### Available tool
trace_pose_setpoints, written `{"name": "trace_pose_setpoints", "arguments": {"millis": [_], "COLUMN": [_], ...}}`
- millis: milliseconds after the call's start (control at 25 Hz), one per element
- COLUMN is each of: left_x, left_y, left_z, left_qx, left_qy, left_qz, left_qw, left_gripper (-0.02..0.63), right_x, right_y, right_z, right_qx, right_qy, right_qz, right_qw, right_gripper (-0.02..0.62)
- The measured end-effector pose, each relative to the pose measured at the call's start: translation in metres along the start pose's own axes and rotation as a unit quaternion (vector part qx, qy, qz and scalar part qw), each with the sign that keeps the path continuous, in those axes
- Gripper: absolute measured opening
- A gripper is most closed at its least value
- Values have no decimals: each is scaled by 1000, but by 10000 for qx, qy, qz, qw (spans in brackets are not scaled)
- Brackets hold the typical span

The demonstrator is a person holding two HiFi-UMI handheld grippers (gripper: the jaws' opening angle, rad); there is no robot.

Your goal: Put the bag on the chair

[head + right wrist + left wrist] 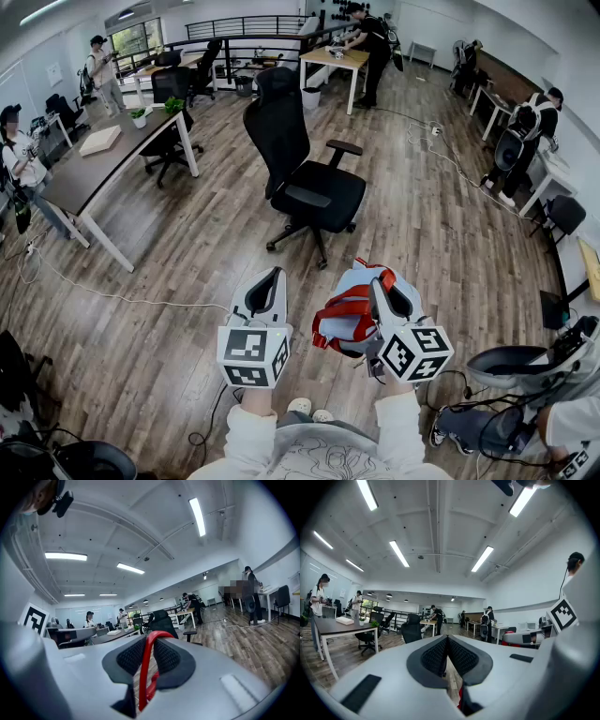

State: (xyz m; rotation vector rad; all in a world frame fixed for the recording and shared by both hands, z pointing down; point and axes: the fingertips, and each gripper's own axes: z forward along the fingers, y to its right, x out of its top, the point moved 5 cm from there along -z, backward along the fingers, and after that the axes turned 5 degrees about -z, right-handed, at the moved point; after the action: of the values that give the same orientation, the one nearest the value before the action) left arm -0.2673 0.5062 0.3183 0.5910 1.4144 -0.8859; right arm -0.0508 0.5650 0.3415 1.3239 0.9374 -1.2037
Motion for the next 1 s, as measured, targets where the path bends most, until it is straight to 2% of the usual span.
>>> {"name": "trace_pose_setpoints", "arguments": {"millis": [240,1000], "left_x": [0,-2], "left_y": [7,-16], "left_z": [3,38], "left_qx": [-62,-210], "left_qy": [-28,-87], "left_qz": [27,27], "left_qw": [10000,9997], "left_gripper": [6,6], "right_x": [2,-5], "right_y": [4,5], "right_z": [-3,33], "right_qx": [-5,-101], "right_qy": [-6,-87], "right_qz": [-18,69], "right_qw": [10000,9999], "right_gripper": [58,58]}}
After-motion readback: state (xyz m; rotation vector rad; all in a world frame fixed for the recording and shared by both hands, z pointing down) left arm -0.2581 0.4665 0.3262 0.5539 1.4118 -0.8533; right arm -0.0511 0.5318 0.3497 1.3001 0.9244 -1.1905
